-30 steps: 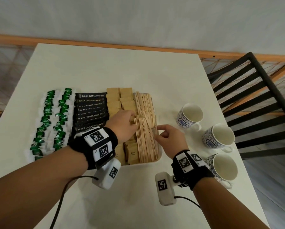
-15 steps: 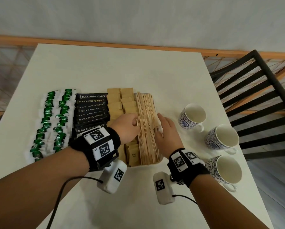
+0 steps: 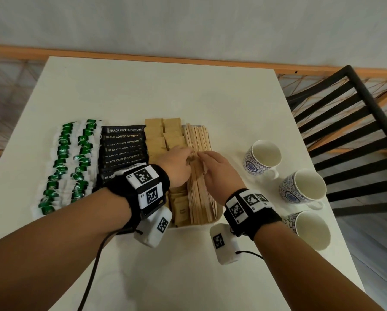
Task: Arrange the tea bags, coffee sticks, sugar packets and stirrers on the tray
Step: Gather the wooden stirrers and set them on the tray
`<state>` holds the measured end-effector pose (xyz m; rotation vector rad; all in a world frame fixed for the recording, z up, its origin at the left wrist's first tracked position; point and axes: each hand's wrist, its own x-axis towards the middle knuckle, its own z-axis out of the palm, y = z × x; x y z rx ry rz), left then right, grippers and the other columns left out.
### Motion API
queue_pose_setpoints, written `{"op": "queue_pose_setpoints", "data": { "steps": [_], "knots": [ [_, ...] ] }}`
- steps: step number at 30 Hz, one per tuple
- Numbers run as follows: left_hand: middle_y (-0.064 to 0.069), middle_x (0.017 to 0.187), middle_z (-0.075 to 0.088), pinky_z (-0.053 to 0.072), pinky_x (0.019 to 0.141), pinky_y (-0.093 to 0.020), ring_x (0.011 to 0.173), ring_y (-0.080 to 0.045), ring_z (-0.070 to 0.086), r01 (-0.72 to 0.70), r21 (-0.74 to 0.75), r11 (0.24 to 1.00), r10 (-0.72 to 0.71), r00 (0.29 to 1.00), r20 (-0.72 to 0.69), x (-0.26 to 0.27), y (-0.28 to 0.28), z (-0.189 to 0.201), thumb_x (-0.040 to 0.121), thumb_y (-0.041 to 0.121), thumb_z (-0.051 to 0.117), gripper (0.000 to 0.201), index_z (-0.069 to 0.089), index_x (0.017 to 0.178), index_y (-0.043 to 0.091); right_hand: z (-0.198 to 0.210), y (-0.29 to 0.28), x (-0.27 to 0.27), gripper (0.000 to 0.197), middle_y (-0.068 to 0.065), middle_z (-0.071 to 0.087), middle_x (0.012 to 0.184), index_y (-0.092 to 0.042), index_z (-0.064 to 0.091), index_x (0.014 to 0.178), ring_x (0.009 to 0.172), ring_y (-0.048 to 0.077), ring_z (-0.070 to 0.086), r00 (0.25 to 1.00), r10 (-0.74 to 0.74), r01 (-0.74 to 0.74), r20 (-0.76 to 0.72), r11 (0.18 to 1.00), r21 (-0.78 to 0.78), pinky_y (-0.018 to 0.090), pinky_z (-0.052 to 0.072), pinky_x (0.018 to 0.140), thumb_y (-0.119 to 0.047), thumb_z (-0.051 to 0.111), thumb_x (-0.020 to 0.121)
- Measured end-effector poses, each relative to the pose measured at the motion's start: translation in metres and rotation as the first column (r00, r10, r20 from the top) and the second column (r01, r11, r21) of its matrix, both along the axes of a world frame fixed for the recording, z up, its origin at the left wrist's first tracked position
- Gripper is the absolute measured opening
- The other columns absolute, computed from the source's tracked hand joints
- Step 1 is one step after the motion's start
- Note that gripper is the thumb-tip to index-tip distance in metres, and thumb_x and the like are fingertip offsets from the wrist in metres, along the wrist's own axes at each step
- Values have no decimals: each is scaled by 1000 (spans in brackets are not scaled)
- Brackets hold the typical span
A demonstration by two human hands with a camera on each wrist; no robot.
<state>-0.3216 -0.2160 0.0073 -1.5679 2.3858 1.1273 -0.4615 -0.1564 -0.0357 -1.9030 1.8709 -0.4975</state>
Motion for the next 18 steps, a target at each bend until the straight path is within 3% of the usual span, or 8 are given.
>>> {"op": "queue_pose_setpoints", "data": {
  "steps": [2, 5, 9, 14, 18],
  "knots": [
    [-5, 139, 44, 39, 99, -31, 123, -22, 45, 21, 1, 1000, -21, 1000, 12, -1, 0, -1, 96, 10, 41, 44, 44, 139, 17, -2, 4, -2, 50, 5, 43, 143, -11, 43, 140, 130, 19, 40, 997, -44, 45, 70, 999, -15, 28, 33, 109, -2, 42, 91],
    [-6, 142, 42, 36, 101, -29, 127, -22, 43, 31, 2, 1000, -31, 999, 20, -1, 0, -2, 96, 11, 41, 46, 42, 142, 17, -5, 12, -4, 54, 3, 45, 143, -16, 40, 142, 130, 15, 42, 974, -108, 109, 197, 994, 6, 17, 28, 104, 0, 41, 91],
    [-5, 146, 37, 33, 107, -30, 132, -21, 39, 31, -26, 999, -30, 999, 27, -2, -1, -2, 97, 15, 44, 48, 38, 145, 17, -10, 23, -7, 62, -2, 47, 142, -24, 31, 145, 130, 8, 43, 903, -223, 214, 367, 975, 65, 19, 33, 105, 2, 39, 90],
    [0, 145, 34, 33, 108, -30, 133, -18, 35, 110, -83, 990, -109, 994, 14, -3, -1, -1, 94, 20, 51, 53, 35, 145, 22, -10, 33, -13, 56, -1, 44, 142, -20, 33, 144, 122, 7, 44, 858, -337, 331, 388, 940, 86, 22, 37, 102, -4, 44, 92],
    [3, 152, 26, 25, 112, -30, 140, -16, 24, 239, -118, 964, -234, 971, 54, -12, -1, 0, 97, 14, 40, 53, 29, 148, 22, -11, 48, -7, 53, 0, 40, 146, -17, 32, 146, 131, 10, 40, 830, -378, 341, 411, 926, 163, 24, 33, 107, -9, 43, 94]
  ]
}}
